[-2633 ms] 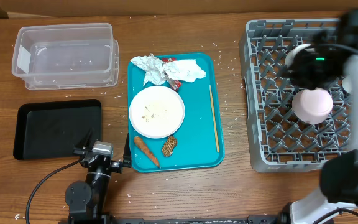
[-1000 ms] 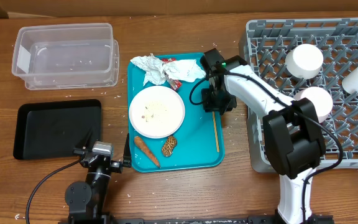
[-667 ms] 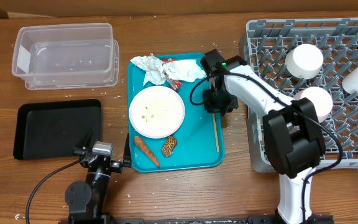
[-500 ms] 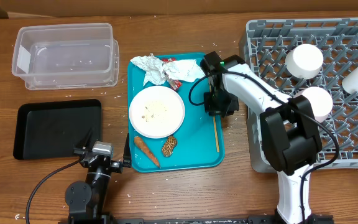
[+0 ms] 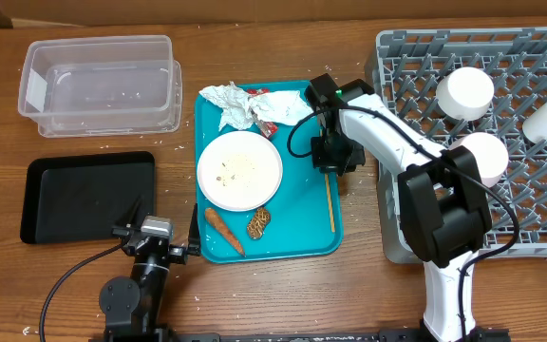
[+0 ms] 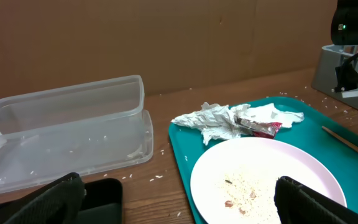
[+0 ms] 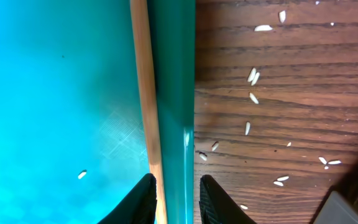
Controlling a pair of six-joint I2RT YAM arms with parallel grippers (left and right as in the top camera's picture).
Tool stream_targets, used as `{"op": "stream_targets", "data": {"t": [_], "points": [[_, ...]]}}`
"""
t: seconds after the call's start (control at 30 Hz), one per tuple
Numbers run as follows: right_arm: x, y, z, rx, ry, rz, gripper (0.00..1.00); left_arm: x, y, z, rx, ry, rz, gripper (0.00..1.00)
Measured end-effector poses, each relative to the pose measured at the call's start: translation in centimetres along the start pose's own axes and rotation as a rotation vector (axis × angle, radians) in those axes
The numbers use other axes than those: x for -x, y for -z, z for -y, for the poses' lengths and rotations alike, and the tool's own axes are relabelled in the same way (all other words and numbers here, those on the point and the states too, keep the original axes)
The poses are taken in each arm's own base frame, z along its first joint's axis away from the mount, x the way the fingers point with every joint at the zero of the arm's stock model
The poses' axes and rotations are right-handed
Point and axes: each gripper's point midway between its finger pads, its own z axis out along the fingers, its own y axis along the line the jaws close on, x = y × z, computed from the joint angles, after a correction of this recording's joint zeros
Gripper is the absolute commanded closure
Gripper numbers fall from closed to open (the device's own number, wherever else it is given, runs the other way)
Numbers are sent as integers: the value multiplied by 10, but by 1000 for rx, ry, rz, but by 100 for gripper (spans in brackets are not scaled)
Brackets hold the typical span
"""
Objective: Sort waste into correct bins and load items into the dishwasher
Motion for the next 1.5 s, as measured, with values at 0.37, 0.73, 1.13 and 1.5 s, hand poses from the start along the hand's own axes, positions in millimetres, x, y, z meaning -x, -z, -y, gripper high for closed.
{"op": "stream_targets", "data": {"t": [0.37, 0.73, 1.13, 1.5], "points": [[-10, -1, -35, -25, 94, 37, 66, 0, 0, 0, 0, 0, 0, 0], [8, 1, -32, -56, 100, 117, 63, 0, 0, 0, 0, 0, 0, 0], [16, -5, -27, -85, 117, 160, 61, 0, 0, 0, 0, 0, 0, 0], [18, -9, -27, -87, 118, 171, 56, 0, 0, 0, 0, 0, 0, 0]]}}
